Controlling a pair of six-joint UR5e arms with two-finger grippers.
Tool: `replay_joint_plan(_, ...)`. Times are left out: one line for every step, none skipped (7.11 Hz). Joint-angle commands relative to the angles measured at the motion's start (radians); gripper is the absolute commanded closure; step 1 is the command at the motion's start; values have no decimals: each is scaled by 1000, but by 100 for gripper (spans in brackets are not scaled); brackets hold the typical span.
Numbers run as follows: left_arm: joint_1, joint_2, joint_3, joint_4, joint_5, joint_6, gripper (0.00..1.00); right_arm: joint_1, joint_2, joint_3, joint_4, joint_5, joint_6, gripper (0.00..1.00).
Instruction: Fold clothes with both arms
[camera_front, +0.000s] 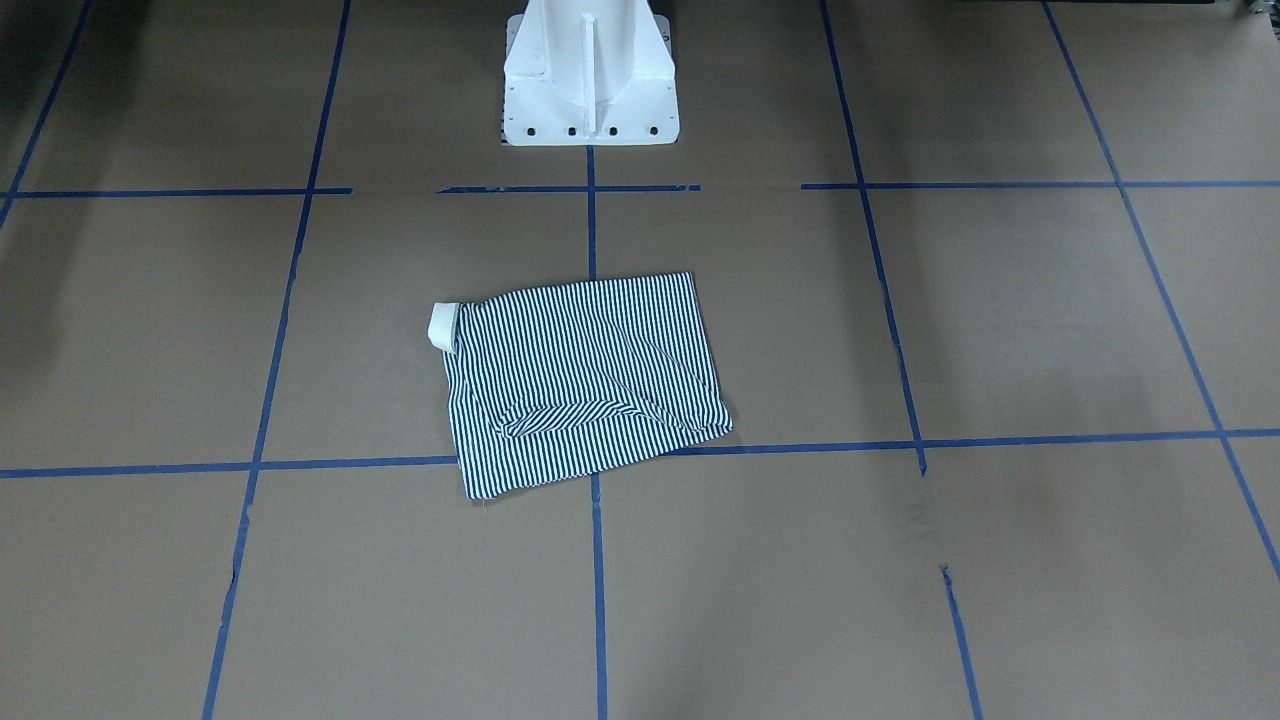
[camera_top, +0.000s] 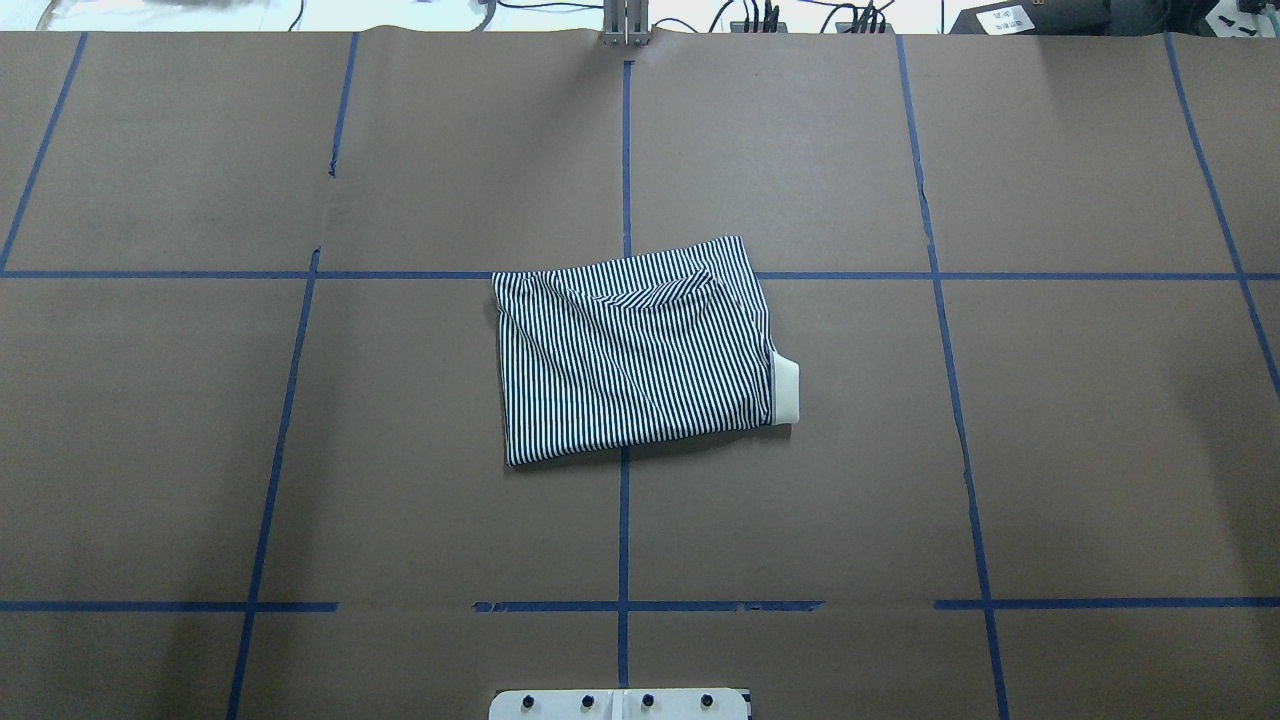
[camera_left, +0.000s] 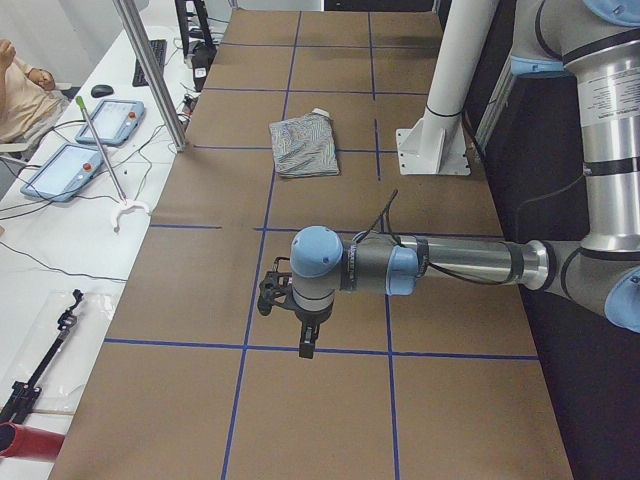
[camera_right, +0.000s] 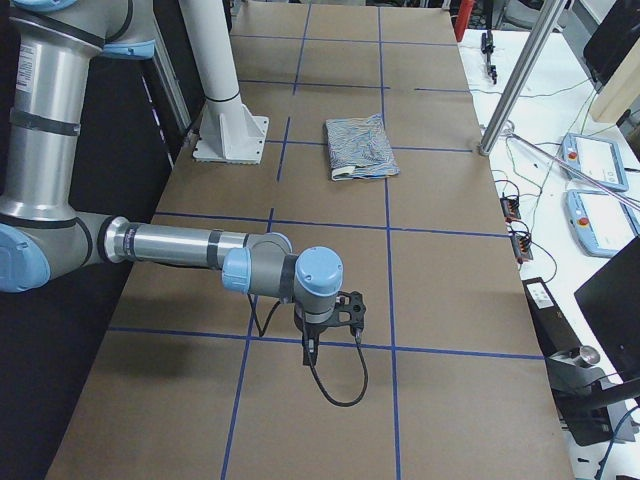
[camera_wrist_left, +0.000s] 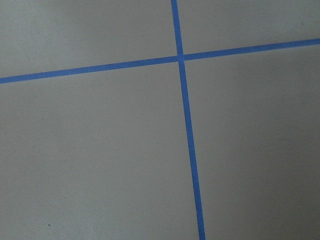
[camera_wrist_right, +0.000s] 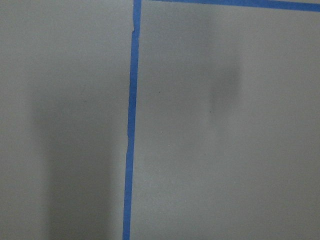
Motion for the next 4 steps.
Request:
replay_joint_plan(15, 1, 14, -2, 5, 1, 0, 0, 0, 0, 0, -3, 0, 0)
replay_joint_plan(16, 1, 10, -2, -1, 3, 0, 0, 0, 0, 0, -7, 3, 0)
replay_joint_plan(16, 1, 10, -3, -1, 4, 0, 0, 0, 6, 0, -9, 3, 0)
replay_joint_plan(16, -1, 7, -3, -2, 4, 0, 0, 0, 7, 2, -11, 3, 0)
